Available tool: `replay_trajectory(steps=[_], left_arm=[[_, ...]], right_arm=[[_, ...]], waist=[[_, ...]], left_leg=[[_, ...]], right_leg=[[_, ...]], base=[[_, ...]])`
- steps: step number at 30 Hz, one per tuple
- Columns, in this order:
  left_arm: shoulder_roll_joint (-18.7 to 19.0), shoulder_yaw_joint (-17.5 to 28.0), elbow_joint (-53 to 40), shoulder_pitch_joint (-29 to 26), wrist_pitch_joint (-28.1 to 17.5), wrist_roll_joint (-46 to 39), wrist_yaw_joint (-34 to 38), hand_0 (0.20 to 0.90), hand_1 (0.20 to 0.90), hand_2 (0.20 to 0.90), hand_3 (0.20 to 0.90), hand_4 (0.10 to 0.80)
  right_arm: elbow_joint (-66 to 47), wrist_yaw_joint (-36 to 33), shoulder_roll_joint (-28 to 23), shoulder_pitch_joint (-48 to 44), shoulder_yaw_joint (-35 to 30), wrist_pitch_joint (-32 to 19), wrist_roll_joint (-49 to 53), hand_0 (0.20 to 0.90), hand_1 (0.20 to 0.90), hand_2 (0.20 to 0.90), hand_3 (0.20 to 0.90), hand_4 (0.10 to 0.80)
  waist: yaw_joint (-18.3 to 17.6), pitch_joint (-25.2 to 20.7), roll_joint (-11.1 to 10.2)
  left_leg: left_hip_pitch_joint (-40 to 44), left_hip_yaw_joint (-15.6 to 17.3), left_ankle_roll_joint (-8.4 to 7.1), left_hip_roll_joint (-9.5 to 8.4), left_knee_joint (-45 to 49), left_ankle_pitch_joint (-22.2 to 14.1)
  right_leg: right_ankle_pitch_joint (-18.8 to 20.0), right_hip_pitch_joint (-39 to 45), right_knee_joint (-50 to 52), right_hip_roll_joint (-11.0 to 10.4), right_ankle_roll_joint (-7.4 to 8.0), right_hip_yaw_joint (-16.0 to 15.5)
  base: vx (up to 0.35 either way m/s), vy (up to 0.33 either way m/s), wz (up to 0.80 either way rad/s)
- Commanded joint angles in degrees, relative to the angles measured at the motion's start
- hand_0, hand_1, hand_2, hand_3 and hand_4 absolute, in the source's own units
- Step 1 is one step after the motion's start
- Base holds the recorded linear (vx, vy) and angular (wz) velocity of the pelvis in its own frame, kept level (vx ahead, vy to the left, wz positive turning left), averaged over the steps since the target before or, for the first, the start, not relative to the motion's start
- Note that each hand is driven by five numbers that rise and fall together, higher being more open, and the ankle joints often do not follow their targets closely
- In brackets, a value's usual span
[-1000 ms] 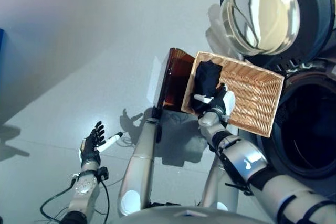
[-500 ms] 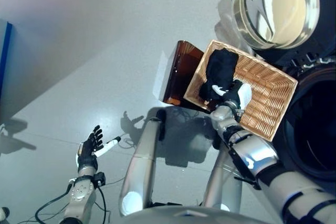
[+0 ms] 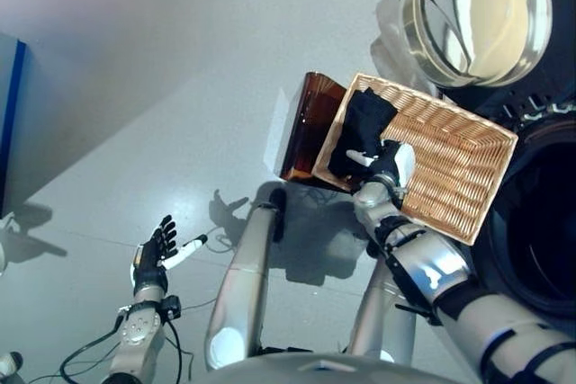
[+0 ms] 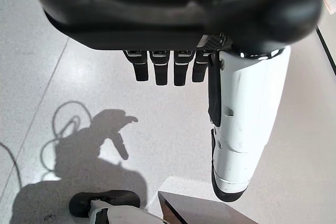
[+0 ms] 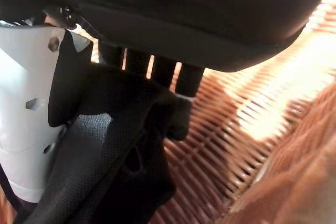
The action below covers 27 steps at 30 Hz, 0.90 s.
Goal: Pick up the clothes and place them into the washing machine
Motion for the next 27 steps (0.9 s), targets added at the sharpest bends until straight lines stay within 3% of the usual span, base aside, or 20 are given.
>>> replay_trajectory(steps=[1, 7, 15, 27], left_arm=[[2.5, 1.3, 1.9, 0.6, -2.3, 0.1, 2.0, 0.900, 0.900, 0.900, 0.900, 0.800], [2.1, 2.0, 4.9, -0.2, -2.4, 0.0, 2.0, 0.900, 0.900, 0.900, 0.900, 0.800], [-0.4, 3.7, 15.3, -3.6, -2.4, -1.4, 1.9, 0.900, 0.900, 0.900, 0.900, 0.800], [-1.4, 4.9, 15.3, -1.9, -2.6, -3.9, -1.0, 0.900, 0.900, 0.900, 0.900, 0.800]], right_arm=[[-1.3, -0.4, -1.6, -0.4, -1.7, -1.9, -0.4, 0.200, 0.200, 0.200, 0.200, 0.300], [-4.3, 0.7, -3.7, 2.6, -3.4, -3.6, 1.3, 0.200, 0.200, 0.200, 0.200, 0.300], [-19.8, 6.6, -5.4, 14.9, -4.8, -7.9, 5.5, 0.200, 0.200, 0.200, 0.200, 0.300], [-28.2, 14.5, -8.0, 24.6, -10.0, -11.1, 13.6, 0.200, 0.200, 0.200, 0.200, 0.300]], waist=[[1.2, -2.5, 0.8], [0.6, -3.2, 0.0], [-2.2, -4.4, -3.0], [-3.8, -5.4, -4.7]], left_leg=[[1.0, 0.8, -1.72, 1.71, -8.4, 6.2], [4.0, 0.9, -2.03, 2.05, -11.6, 7.1], [12.7, 0.7, -3.15, 2.48, -20.2, 9.7], [23.2, 0.6, -4.32, 3.47, -31.6, 13.8]], right_leg=[[11.9, 1.7, -9.5, -0.7, -1.09, 0.2], [12.7, 5.2, -12.7, -0.6, -0.76, -0.7], [15.2, 14.6, -21.9, -0.2, -0.32, -2.8], [18.0, 25.1, -32.3, 0.0, 0.73, -5.5]], base=[[-0.059, -0.009, -0.03], [0.018, -0.019, -0.04], [0.065, -0.043, -0.03], [0.061, -0.042, -0.03]])
